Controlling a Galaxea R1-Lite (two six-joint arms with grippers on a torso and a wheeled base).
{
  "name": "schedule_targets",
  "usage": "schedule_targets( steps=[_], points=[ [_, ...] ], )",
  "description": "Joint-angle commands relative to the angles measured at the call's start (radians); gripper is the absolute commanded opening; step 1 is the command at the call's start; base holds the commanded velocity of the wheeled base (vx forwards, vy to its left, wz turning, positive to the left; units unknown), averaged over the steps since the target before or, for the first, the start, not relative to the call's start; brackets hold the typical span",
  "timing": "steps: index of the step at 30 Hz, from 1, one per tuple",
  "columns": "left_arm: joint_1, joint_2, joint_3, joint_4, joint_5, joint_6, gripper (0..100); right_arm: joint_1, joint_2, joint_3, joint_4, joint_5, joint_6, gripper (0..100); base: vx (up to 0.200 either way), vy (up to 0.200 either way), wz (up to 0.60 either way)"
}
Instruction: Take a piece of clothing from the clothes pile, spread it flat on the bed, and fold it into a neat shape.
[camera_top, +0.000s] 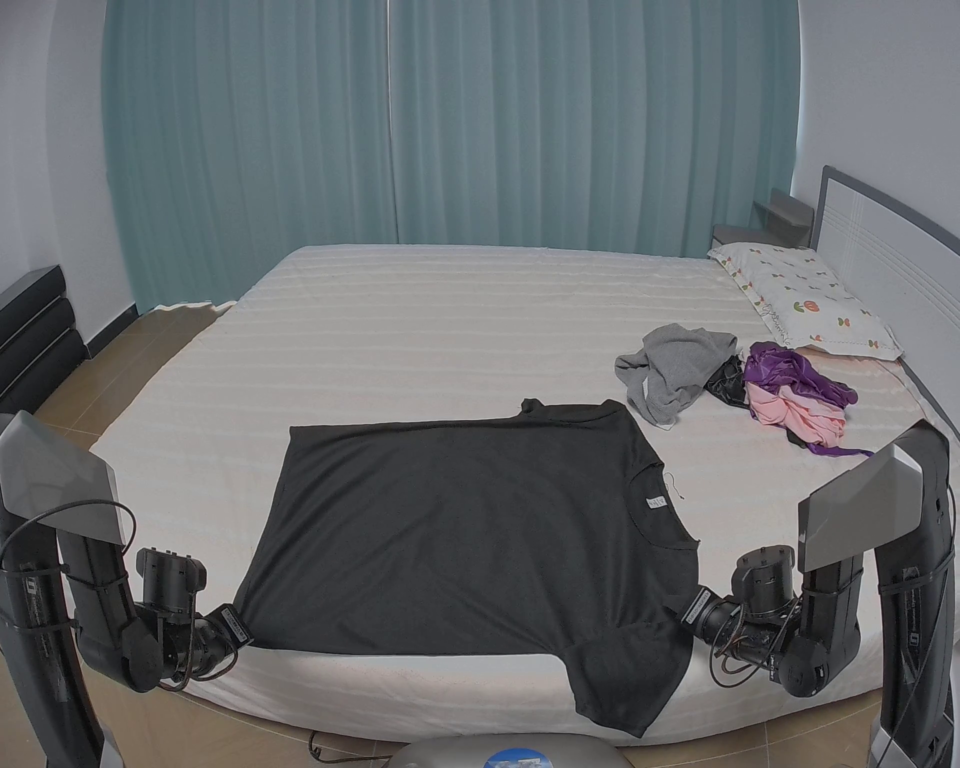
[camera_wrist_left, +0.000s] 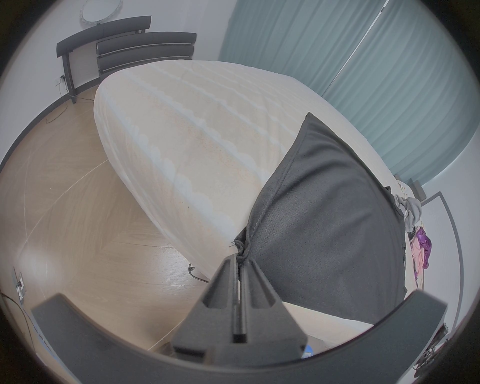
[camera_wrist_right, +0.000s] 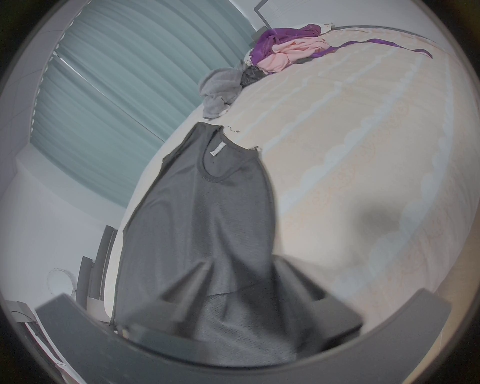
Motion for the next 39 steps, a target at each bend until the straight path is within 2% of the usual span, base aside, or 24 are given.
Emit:
schedule_targets(
  steps=[1, 4, 9, 16, 22, 30, 31, 39],
  points=[
    [0.001, 0.001, -0.001, -0.001, 0.001, 0.0, 0, 0.002, -0.007, -0.017, 0.018, -0.011, -0.001, 0, 0.0, 0.0, 0.0],
    [0.001, -0.001, -0.001, -0.001, 0.001, -0.002, 0, -0.001, -0.023, -0.008, 0.016, -0.015, -0.002, 0, 0.0, 0.0, 0.0],
    [0.0, -0.005, -0.006, -0.001, 0.001, -0.019, 0, -0.039, -0.06, -0.017, 0.018, -0.066, -0.018, 0, 0.0, 0.0, 0.0],
    [0.0, -0.008, -0.011, -0.001, 0.001, -0.029, 0, -0.048, -0.112, -0.032, 0.011, -0.053, -0.062, 0, 0.0, 0.0, 0.0],
    [-0.002, -0.008, -0.018, -0.001, 0.001, -0.038, 0, -0.065, -0.076, -0.124, 0.027, -0.052, -0.091, 0, 0.0, 0.0, 0.0],
    [-0.002, -0.005, -0.02, -0.001, 0.001, -0.04, 0, -0.065, -0.001, -0.201, 0.059, -0.052, -0.202, 0, 0.0, 0.0, 0.0],
    [-0.002, -0.004, -0.02, -0.001, 0.001, -0.04, 0, -0.064, 0.006, -0.201, 0.057, -0.052, -0.208, 100, 0.0, 0.0, 0.0],
    [-0.002, -0.002, -0.02, -0.001, 0.001, -0.038, 0, -0.068, -0.035, -0.152, 0.031, -0.046, -0.199, 100, 0.0, 0.0, 0.0]
  ],
)
